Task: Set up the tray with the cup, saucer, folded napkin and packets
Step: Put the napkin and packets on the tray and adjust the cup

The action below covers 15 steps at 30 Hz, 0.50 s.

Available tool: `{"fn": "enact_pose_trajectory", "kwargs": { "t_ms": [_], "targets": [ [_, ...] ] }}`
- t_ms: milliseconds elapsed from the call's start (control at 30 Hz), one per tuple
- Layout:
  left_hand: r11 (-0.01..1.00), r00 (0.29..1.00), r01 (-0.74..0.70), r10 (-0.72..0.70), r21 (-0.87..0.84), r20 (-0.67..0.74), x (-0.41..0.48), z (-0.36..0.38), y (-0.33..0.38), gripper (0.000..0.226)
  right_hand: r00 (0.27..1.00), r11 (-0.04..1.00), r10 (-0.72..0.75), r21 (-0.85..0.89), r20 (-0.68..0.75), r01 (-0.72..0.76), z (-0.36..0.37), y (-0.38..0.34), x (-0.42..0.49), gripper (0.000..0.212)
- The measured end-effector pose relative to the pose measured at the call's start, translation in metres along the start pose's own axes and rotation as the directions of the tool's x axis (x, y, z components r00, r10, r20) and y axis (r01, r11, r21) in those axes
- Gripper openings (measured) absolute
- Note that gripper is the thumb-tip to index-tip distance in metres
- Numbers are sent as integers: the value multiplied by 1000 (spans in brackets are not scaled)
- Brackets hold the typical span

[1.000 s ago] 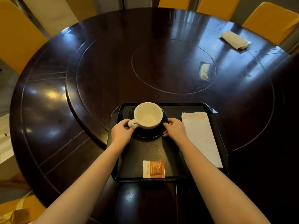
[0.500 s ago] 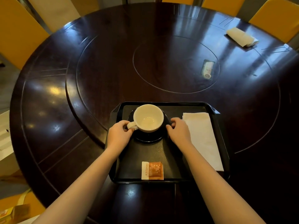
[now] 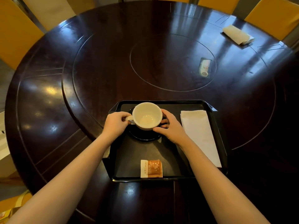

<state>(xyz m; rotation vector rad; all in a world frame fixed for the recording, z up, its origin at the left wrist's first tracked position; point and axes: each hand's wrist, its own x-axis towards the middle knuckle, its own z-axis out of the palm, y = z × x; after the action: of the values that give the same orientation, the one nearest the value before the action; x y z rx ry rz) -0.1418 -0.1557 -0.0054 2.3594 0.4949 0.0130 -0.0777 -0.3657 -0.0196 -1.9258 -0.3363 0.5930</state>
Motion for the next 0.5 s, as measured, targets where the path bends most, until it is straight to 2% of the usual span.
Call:
{"fn": "enact_pose_trajectory", "kwargs": {
  "t_ms": [333, 433, 500],
  "targets": [
    [1000, 1000, -24, 24, 8, 4, 9, -1, -5, 22, 992, 1000, -13, 22, -122, 16, 17, 3, -11, 77],
    [999, 999, -23, 21, 37, 32, 5, -2, 0, 31, 993, 999, -4, 31, -114, 7, 16, 2, -11, 77],
    [998, 1000, 0, 0, 58, -2, -5, -7, 7, 41, 995, 1000, 12, 21, -95, -10, 14, 0, -12, 78]
  ]
}}
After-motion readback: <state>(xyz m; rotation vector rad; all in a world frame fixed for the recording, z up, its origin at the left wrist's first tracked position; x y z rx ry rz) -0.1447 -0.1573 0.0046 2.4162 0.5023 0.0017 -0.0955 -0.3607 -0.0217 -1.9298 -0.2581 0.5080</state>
